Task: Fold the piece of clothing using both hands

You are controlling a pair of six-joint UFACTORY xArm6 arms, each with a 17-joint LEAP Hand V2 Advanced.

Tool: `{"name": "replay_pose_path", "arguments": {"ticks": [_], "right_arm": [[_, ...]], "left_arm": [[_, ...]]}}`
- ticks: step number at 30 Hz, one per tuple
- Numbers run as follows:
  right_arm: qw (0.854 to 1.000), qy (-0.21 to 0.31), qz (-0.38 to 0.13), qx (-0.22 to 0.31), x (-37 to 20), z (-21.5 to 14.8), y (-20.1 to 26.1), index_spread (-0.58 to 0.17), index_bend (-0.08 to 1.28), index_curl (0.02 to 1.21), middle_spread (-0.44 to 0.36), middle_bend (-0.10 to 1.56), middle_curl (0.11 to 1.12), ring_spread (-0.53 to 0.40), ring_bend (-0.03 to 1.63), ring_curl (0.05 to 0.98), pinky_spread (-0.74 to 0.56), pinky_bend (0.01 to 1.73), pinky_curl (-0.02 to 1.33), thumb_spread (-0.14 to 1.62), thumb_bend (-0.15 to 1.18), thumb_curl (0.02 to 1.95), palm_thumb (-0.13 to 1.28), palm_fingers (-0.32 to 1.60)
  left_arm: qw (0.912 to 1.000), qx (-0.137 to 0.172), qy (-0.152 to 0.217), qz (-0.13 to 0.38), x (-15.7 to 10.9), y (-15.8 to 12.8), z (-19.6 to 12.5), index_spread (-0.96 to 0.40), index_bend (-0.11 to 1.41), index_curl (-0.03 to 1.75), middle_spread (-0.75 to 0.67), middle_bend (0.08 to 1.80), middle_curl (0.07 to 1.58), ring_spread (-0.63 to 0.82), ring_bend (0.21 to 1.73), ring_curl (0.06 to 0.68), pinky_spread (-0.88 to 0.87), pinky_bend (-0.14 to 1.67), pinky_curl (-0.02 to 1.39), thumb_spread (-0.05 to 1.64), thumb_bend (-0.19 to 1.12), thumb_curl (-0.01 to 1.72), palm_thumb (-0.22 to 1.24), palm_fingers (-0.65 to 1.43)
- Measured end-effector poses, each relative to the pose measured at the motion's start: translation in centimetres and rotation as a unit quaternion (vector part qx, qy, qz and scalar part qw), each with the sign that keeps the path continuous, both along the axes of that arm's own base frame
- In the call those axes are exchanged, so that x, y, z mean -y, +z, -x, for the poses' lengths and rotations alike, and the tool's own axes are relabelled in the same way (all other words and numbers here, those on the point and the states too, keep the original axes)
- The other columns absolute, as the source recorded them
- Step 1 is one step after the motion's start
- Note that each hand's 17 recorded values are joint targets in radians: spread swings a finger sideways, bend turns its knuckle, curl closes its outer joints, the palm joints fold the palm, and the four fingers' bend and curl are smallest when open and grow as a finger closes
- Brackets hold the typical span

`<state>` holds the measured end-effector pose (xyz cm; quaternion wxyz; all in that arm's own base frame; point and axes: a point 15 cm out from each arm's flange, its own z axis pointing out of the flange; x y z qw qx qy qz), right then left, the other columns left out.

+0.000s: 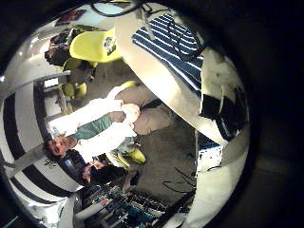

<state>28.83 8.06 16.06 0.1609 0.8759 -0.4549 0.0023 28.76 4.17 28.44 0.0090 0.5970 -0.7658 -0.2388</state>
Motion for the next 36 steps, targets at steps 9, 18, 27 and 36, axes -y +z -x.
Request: {"name": "replay_pose_path", "arguments": {"ticks": [9,18,27,36], "right_arm": [[0.994,-0.055,-0.056,0.07,4.1,-1.0,6.6,-0.411,1.01,0.97,-0.272,1.2,0.98,-0.281,1.35,0.761,-0.23,1.36,0.69,1.14,0.03,0.58,1.01,0.98],[0.984,-0.089,-0.123,0.095,3.8,0.6,13.1,-0.368,1.04,1.01,-0.24,1.24,1.0,-0.257,1.4,0.798,-0.2,1.36,0.8,1.17,0.0,0.64,1.03,0.97],[0.977,-0.105,-0.139,0.122,3.3,-3.0,18.4,-0.344,1.05,1.02,-0.222,1.25,1.01,-0.243,1.41,0.807,-0.2,1.33,0.89,1.17,-0.01,0.67,1.04,0.96],[0.983,-0.115,-0.123,0.078,1.7,-13.2,16.9,-0.328,1.06,1.02,-0.211,1.25,1.01,-0.239,1.41,0.81,-0.2,1.27,0.96,1.16,-0.01,0.71,1.04,0.96]], "left_arm": [[0.9996,-0.023,-0.015,0.009,-0.2,0.7,2.0,-0.59,0.18,1.47,-0.71,0.78,1.09,-0.49,1.28,0.523,-0.67,1.03,0.76,1.07,-0.02,0.54,0.78,1.04],[0.9984,-0.029,-0.027,0.041,0.8,3.7,3.7,-0.58,0.17,1.47,-0.71,0.77,1.09,-0.49,1.27,0.522,-0.68,1.02,0.76,1.07,-0.02,0.54,0.77,1.05],[0.9986,0.009,-0.012,0.05,1.6,6.2,1.3,-0.58,0.18,1.47,-0.71,0.77,1.09,-0.49,1.27,0.524,-0.68,1.01,0.76,1.08,-0.02,0.54,0.76,1.05],[0.9989,-0.013,0.025,0.037,0.3,2.1,-4.9,-0.57,0.18,1.47,-0.71,0.77,1.09,-0.49,1.27,0.524,-0.68,1.01,0.76,1.08,-0.02,0.54,0.76,1.05]]}}
